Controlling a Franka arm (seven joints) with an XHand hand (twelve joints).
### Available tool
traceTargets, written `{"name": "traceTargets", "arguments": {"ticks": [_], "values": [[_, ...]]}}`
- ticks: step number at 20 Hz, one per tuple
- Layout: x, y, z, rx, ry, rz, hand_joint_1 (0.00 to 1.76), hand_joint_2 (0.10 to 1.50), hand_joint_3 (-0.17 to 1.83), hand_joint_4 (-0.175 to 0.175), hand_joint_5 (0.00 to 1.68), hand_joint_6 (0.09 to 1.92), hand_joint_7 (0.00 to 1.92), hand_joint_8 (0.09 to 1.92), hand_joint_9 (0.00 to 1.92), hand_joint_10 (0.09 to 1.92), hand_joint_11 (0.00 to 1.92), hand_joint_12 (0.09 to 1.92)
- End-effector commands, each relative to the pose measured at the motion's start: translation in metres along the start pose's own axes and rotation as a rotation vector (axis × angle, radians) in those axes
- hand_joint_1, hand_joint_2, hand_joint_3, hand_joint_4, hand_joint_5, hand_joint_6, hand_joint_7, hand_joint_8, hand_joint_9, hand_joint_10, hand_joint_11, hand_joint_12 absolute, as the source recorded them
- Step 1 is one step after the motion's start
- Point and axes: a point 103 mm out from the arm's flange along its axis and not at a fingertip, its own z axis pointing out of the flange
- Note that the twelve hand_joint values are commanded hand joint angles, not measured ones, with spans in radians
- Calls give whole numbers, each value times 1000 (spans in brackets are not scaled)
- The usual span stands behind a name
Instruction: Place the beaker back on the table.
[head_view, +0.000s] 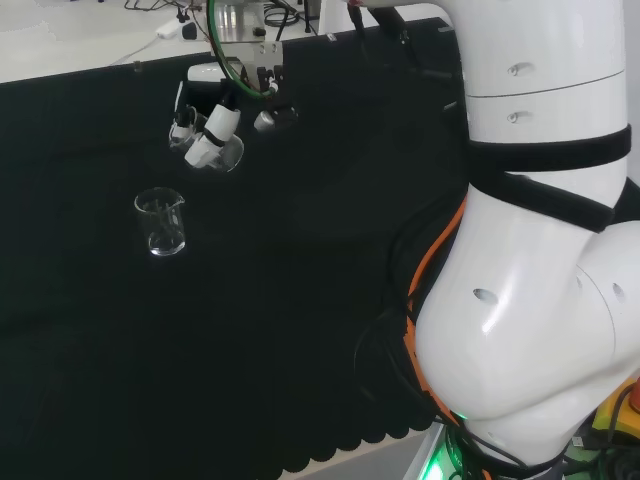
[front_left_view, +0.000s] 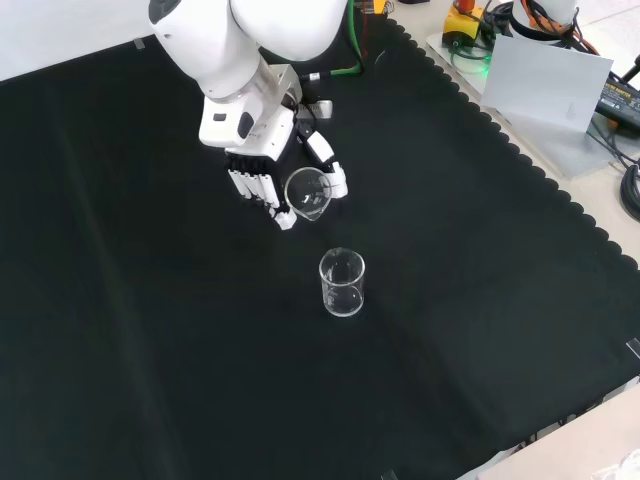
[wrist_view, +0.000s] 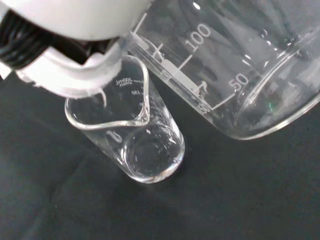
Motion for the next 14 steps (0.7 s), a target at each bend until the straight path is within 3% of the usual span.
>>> {"name": "traceTargets", "arguments": {"ticks": [1, 14], "values": [[-21, 10, 16, -72, 88, -48, 1192, 568, 693, 78, 1531, 190, 1779, 87, 1696, 87, 1268, 822], [-71, 19, 41, -186, 225, -40, 1193, 570, 692, 67, 1527, 199, 1778, 87, 1693, 87, 1256, 818]]}}
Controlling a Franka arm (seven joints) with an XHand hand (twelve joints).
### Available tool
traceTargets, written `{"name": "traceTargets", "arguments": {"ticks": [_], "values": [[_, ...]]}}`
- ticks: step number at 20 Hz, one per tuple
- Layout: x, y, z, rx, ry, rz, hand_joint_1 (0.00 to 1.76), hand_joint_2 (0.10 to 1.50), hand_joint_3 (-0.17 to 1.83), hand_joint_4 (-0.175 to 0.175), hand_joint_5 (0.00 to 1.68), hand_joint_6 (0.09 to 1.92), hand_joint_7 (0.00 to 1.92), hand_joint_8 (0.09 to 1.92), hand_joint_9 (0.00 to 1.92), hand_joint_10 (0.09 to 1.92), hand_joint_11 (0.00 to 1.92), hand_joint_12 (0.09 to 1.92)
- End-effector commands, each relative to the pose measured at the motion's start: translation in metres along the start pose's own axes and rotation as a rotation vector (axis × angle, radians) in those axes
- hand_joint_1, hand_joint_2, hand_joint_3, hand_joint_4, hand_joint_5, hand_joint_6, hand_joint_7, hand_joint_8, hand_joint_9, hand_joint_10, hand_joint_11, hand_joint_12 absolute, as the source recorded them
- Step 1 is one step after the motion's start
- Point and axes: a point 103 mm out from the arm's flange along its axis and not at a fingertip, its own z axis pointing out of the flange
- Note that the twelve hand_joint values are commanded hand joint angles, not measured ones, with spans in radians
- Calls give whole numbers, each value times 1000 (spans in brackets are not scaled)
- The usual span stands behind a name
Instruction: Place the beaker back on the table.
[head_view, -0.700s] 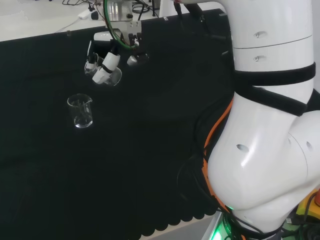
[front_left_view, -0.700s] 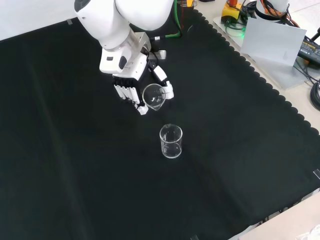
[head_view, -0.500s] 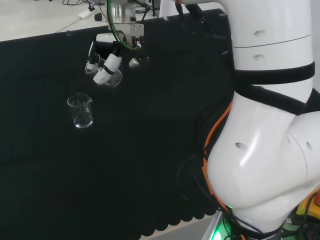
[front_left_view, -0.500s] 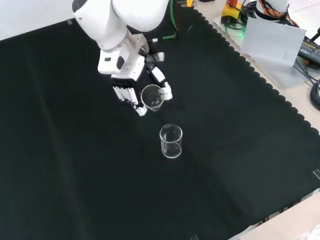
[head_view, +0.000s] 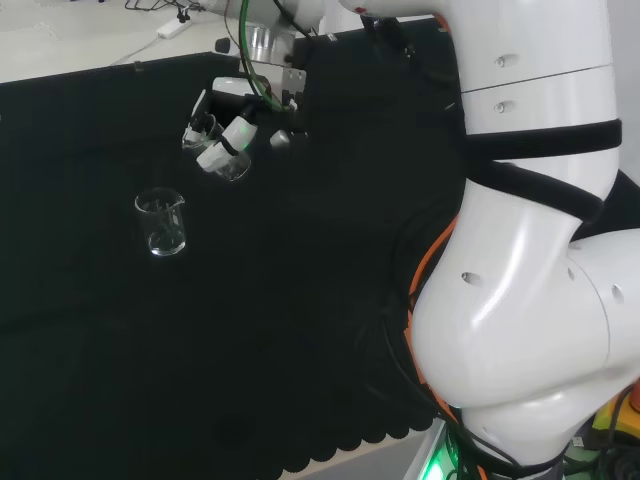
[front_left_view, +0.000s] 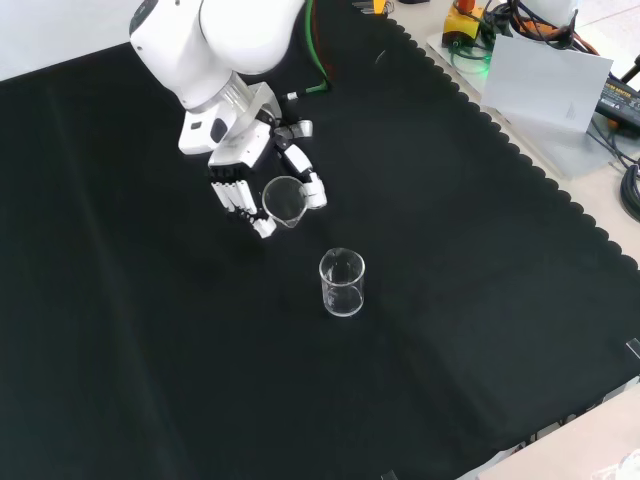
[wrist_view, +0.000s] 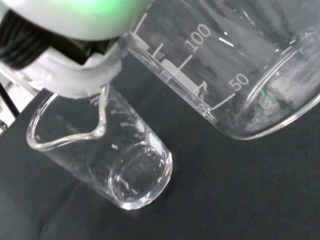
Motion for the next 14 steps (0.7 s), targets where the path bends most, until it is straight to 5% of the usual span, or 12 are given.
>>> {"name": "traceTargets", "arguments": {"ticks": [1, 10, 14], "values": [[-28, 7, 10, -72, 61, -3, 1193, 570, 692, 67, 1526, 199, 1777, 87, 1693, 87, 1256, 818], [-53, 16, 17, -160, 143, -47, 1192, 572, 690, 65, 1523, 204, 1771, 87, 1682, 87, 1252, 819], [-65, 19, 21, -168, 166, -63, 1185, 583, 670, 99, 1517, 210, 1763, 87, 1673, 87, 1246, 821]]}}
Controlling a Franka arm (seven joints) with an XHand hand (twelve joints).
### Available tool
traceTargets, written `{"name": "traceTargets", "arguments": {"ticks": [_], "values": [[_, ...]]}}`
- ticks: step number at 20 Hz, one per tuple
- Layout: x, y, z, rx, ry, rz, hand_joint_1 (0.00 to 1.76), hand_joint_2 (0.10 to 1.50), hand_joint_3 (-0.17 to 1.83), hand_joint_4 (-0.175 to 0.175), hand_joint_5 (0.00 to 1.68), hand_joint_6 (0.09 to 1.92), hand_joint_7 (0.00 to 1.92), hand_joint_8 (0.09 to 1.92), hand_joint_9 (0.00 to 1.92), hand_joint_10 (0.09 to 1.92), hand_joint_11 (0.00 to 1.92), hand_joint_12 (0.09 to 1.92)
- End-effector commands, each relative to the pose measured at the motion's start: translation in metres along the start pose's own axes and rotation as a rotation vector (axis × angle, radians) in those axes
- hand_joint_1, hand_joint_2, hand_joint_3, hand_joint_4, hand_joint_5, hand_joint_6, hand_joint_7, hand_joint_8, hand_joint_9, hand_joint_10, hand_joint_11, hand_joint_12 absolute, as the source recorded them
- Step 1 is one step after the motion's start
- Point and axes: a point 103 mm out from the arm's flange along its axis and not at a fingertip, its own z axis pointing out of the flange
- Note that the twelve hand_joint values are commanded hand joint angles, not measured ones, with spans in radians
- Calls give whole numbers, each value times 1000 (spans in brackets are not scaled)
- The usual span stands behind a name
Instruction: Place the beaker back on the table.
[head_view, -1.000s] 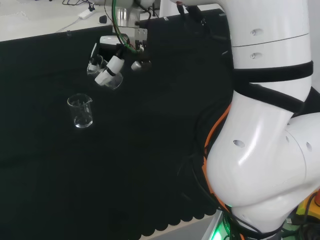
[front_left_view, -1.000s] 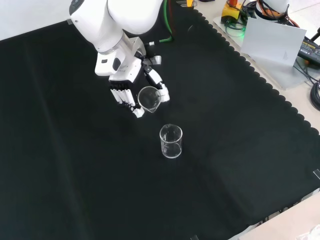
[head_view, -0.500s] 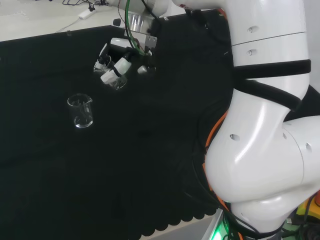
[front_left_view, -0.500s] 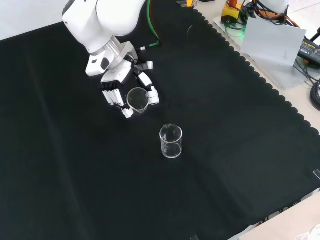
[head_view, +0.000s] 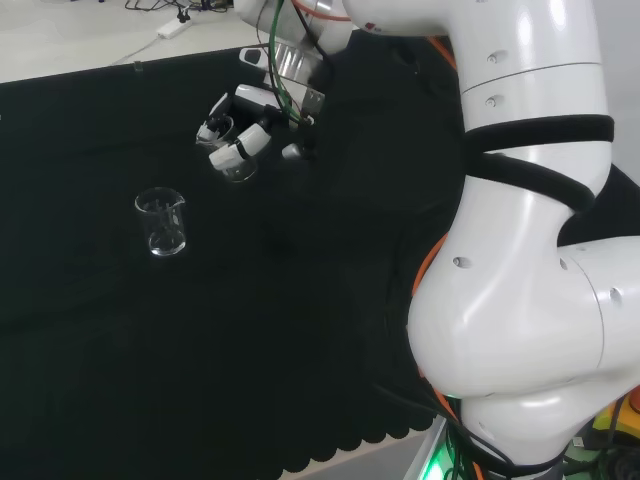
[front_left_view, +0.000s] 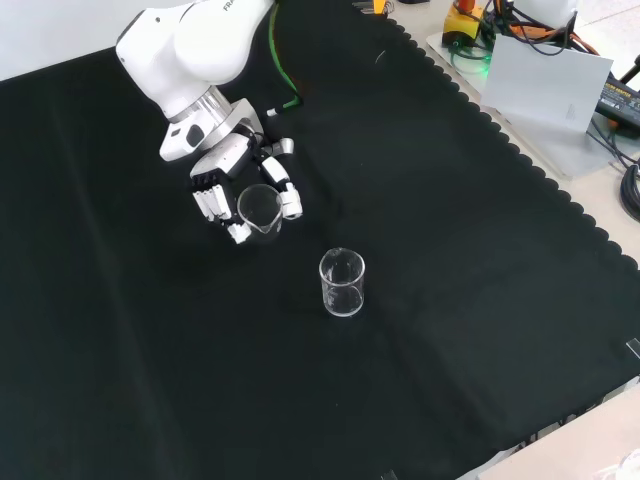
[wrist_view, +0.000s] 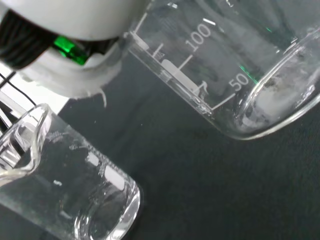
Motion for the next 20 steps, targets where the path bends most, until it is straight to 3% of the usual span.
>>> {"name": "traceTargets", "arguments": {"ticks": [1, 8, 20], "values": [[-17, 7, 4, -35, 44, -34, 1183, 583, 668, 113, 1516, 209, 1762, 87, 1670, 87, 1245, 821], [-23, 16, 18, 8, 72, -64, 1179, 582, 667, 137, 1518, 206, 1758, 87, 1627, 87, 1233, 817], [-41, 23, 42, 13, 106, -48, 1177, 579, 671, 150, 1523, 199, 1744, 87, 1598, 87, 1211, 815]]}}
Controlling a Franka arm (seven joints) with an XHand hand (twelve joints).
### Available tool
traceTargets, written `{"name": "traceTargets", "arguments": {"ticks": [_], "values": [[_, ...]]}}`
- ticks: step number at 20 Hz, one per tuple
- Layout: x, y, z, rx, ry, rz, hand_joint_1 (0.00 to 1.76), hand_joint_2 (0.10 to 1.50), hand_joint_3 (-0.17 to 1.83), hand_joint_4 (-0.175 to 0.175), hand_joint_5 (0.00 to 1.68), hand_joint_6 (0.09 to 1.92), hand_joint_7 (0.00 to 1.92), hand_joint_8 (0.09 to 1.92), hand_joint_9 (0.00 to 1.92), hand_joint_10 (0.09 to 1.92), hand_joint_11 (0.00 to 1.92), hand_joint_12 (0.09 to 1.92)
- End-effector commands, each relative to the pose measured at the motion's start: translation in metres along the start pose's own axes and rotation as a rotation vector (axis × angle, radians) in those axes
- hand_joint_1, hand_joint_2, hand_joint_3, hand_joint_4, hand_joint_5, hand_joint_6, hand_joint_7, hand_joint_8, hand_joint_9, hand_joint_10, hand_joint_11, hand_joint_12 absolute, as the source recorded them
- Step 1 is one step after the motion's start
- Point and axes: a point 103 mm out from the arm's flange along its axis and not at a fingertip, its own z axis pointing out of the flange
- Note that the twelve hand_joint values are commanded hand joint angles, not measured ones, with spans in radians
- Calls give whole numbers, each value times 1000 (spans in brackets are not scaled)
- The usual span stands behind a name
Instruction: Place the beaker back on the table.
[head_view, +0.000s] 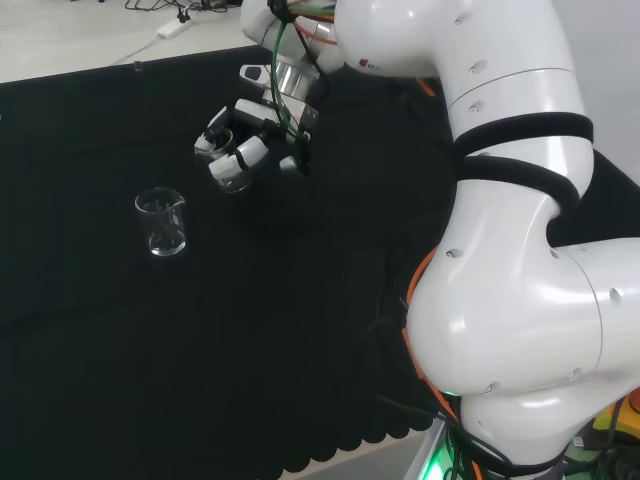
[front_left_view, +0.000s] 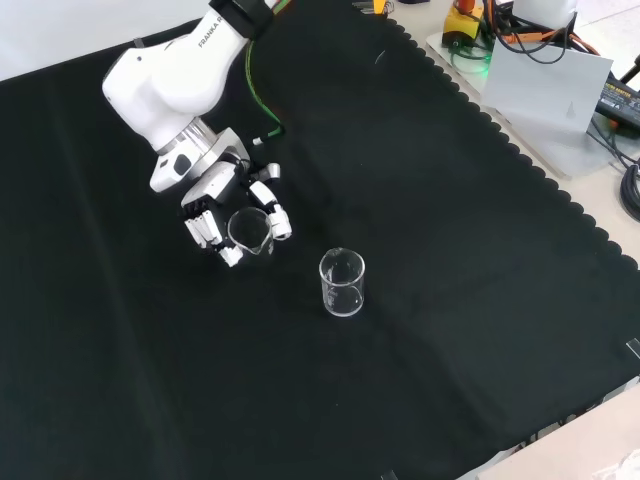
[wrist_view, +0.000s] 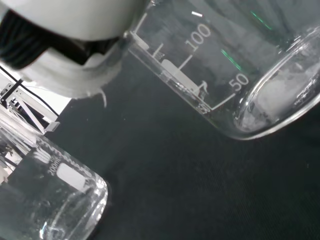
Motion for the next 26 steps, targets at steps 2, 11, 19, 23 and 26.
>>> {"name": "traceTargets", "arguments": {"ticks": [2, 11, 19, 23, 26], "values": [[-7, -1, 11, -7, 29, 10, 1174, 578, 671, 167, 1526, 192, 1733, 87, 1595, 87, 1207, 820], [-13, -8, 24, 12, 19, 30, 1170, 592, 647, 175, 1528, 172, 1686, 87, 1547, 87, 1192, 827], [-8, -16, 25, 83, -39, 22, 1162, 740, 350, 24, 1336, 306, 1507, 87, 1417, 87, 919, 993], [4, -19, 16, 112, -119, 1, 1087, 527, 592, -7, 809, 654, 1228, 87, 1195, 87, 531, 1209], [10, -21, 13, 130, -139, -3, 1023, 478, 615, -35, 494, 624, 1011, 87, 1011, 87, 250, 1312]]}}
